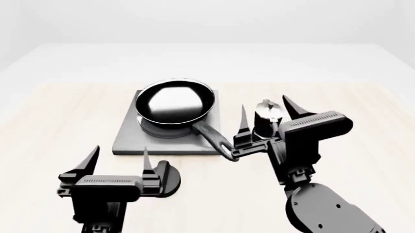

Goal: Put the frying pan on the stove.

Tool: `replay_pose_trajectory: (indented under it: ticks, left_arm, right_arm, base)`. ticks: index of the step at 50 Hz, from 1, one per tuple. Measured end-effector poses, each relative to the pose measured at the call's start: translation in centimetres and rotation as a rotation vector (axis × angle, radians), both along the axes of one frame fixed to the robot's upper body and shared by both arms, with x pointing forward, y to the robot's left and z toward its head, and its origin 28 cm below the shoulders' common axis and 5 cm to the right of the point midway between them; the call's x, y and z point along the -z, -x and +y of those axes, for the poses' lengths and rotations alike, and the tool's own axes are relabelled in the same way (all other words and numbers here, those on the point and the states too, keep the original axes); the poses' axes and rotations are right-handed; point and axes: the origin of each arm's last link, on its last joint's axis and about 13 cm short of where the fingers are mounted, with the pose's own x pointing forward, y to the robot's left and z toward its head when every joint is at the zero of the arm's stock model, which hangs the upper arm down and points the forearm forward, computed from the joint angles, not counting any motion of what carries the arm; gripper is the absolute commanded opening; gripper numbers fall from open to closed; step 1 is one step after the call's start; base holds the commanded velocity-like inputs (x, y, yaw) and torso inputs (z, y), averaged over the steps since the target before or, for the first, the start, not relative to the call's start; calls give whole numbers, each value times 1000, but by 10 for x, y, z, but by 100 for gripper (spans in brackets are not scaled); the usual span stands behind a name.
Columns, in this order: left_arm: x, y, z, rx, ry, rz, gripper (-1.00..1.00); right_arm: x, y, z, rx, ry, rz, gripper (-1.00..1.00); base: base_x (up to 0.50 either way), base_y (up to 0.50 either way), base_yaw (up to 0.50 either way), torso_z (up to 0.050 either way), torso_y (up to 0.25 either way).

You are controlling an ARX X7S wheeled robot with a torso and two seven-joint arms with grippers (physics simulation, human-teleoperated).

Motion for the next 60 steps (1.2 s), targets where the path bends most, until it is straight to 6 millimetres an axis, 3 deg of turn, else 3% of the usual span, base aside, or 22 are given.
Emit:
replay_pose_trajectory:
  ticks: [60]
  left_arm:
    - [-49, 28, 3, 5, 3, -171, 100]
  right_arm:
    - [-41, 73, -13, 40, -79, -216, 100]
  base:
    - [0, 0, 0, 0, 0]
